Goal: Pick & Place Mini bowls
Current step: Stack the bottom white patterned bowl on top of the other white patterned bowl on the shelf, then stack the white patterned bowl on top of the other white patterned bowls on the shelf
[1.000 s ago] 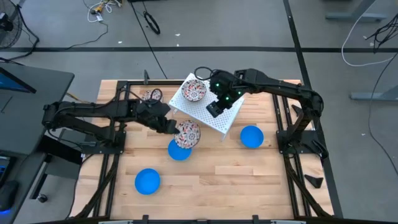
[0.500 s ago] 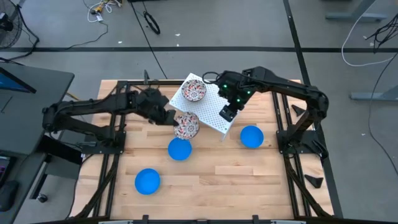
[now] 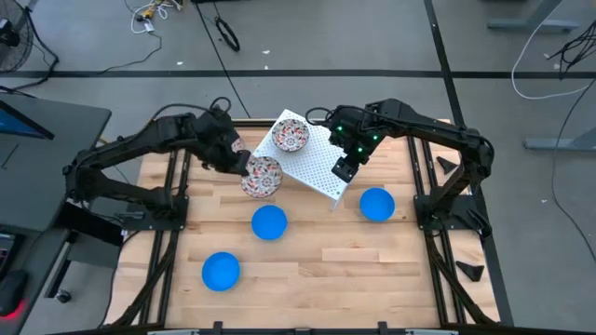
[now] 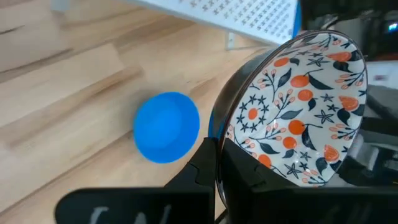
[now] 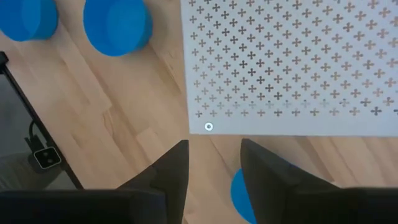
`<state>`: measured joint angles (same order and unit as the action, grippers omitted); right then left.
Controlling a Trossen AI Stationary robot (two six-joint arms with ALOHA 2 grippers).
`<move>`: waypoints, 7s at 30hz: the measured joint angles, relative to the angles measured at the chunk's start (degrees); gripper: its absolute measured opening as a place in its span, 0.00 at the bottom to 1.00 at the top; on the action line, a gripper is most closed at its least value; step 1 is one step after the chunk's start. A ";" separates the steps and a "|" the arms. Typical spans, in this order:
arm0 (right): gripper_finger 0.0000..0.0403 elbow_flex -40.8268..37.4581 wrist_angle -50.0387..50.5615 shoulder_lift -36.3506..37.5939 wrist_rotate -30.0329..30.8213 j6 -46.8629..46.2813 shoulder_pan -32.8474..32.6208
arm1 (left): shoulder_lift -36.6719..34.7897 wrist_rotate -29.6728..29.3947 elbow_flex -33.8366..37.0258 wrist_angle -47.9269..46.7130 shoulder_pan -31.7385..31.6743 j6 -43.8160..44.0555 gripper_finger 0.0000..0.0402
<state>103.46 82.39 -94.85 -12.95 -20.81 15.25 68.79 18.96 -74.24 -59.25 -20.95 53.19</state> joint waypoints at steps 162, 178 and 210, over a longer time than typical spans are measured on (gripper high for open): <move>0.36 0.04 -5.89 -0.09 0.04 2.42 -0.11 | 35.39 -2.86 -49.18 -24.62 -15.49 -25.78 0.34; 0.36 0.04 -6.47 -0.09 0.04 3.73 -0.13 | 22.21 -10.08 -49.17 -30.76 -0.78 -44.78 0.34; 0.36 0.04 -6.58 -0.09 0.02 2.12 -1.62 | 15.94 -16.50 -49.11 -30.77 -19.62 -61.90 0.34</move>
<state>103.50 75.81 -94.94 -12.93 -18.69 13.63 84.72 2.46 -123.35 -90.02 -40.57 -8.71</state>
